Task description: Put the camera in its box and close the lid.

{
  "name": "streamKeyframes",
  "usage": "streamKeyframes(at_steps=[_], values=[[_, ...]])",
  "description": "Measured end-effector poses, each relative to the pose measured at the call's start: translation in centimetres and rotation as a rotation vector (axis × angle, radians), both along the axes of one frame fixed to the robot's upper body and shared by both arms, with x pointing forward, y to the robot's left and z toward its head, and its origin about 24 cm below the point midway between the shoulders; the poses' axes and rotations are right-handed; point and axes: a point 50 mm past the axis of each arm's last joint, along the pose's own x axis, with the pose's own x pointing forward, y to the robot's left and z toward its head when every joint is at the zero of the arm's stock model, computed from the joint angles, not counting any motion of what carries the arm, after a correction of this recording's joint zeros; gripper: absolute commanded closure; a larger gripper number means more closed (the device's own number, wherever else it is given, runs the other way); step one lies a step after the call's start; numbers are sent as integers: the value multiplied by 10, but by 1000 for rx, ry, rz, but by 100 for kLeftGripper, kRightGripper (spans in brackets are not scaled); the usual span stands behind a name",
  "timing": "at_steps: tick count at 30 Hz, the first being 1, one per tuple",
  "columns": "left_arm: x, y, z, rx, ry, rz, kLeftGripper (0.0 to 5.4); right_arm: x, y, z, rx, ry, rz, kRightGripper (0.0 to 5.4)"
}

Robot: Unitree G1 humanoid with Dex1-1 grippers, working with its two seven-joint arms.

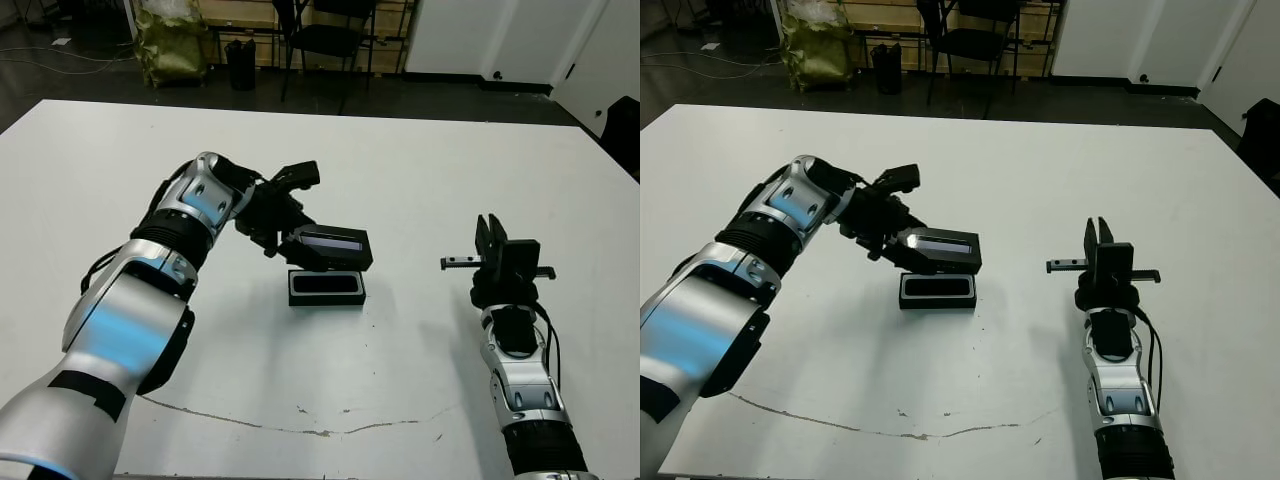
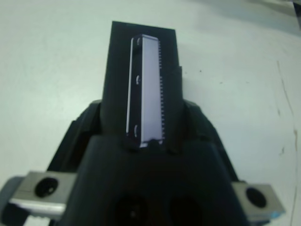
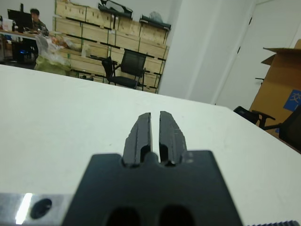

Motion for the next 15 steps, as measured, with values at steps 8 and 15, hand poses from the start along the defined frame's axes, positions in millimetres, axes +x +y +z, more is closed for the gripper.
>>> streamKeyframes(at_steps=[8, 15], values=[[-4, -4, -8, 33, -3, -27, 268, 0, 0, 0, 11, -11, 6, 540], [-7, -4, -15, 67, 4, -40, 268, 0, 1, 3, 3, -19, 8, 540]])
